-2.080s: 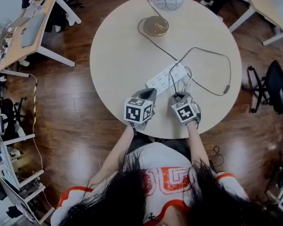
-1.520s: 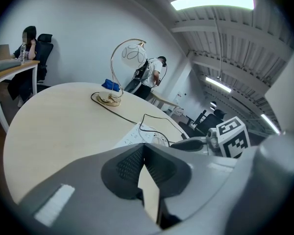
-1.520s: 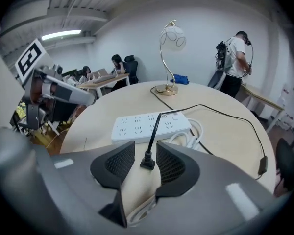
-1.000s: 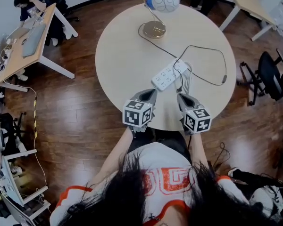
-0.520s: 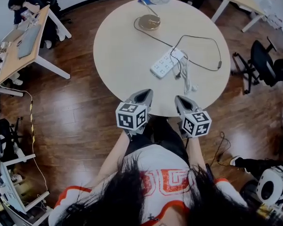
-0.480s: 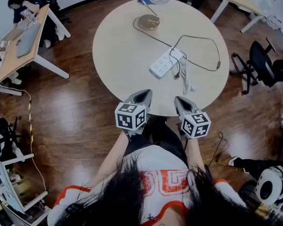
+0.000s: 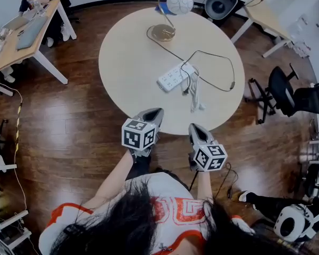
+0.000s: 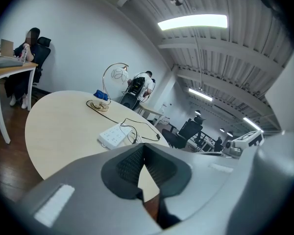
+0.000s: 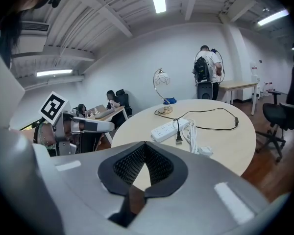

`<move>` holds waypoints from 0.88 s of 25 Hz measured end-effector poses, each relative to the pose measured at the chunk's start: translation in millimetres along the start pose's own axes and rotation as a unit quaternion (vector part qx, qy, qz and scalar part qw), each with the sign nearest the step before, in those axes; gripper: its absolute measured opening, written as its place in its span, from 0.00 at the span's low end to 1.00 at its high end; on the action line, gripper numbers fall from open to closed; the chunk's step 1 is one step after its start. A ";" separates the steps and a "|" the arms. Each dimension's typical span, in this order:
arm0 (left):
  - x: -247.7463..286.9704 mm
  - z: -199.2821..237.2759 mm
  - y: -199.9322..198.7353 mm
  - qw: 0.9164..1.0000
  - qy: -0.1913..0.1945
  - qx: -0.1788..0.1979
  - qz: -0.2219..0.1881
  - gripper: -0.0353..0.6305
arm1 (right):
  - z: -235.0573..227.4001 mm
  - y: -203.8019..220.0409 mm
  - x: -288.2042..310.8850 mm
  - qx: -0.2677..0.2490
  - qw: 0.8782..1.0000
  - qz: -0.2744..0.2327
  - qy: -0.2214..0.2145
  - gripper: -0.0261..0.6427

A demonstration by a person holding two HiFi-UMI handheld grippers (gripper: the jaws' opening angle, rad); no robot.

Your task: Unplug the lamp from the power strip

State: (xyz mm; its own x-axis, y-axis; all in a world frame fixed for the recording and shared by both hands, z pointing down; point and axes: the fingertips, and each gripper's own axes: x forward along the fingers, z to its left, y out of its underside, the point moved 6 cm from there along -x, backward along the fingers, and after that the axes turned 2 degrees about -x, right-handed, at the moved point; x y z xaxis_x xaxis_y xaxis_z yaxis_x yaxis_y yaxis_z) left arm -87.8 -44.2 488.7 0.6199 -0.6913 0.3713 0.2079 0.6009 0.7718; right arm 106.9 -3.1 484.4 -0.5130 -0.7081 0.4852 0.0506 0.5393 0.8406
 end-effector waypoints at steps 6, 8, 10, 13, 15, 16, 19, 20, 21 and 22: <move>-9.6 -33.8 15.9 1.000 -0.005 0.007 -0.005 0.05 | -10.2 17.0 -41.8 0.009 1.000 -0.011 0.010 0.04; -13.5 -46.2 23.5 1.000 -0.005 0.014 -0.002 0.05 | -15.8 22.1 -51.9 0.004 1.000 -0.012 0.016 0.04; -21.5 -57.0 32.6 1.000 -0.006 0.020 0.001 0.05 | -17.1 27.8 -58.8 0.003 1.000 -0.014 0.013 0.04; -36.2 -69.8 42.6 1.000 -0.015 0.025 -0.005 0.05 | -14.5 33.6 -64.8 -0.005 1.000 -0.017 0.002 0.04; -45.2 -77.0 47.9 0.999 -0.024 0.026 -0.013 0.05 | -10.5 36.3 -68.6 -0.021 1.000 -0.016 -0.006 0.04; -49.9 -79.5 50.4 0.999 -0.029 0.026 -0.017 0.05 | -7.6 38.2 -70.2 -0.027 0.999 -0.016 -0.011 0.04; -62.0 -84.4 58.4 0.998 -0.044 0.026 -0.027 0.05 | -0.9 44.3 -73.6 -0.037 0.999 -0.012 -0.026 0.04; -65.1 -85.6 62.3 0.998 -0.048 0.025 -0.029 0.05 | 0.3 46.6 -74.9 -0.040 0.999 -0.010 -0.029 0.04; -68.0 -86.8 67.0 0.998 -0.052 0.024 -0.030 0.05 | 1.2 49.2 -76.7 -0.043 0.999 -0.009 -0.031 0.04; -70.7 -87.7 72.0 0.998 -0.054 0.023 -0.030 0.05 | 2.0 52.0 -78.7 -0.044 0.998 -0.008 -0.034 0.04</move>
State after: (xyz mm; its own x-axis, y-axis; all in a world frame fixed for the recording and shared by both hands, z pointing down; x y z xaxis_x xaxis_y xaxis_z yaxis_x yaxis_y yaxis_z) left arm -50.4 83.1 472.7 0.5212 -0.7666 0.3751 0.2054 0.5393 0.8167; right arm 148.2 81.6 489.5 -0.5705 -0.6824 0.4570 0.1149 0.4847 0.8671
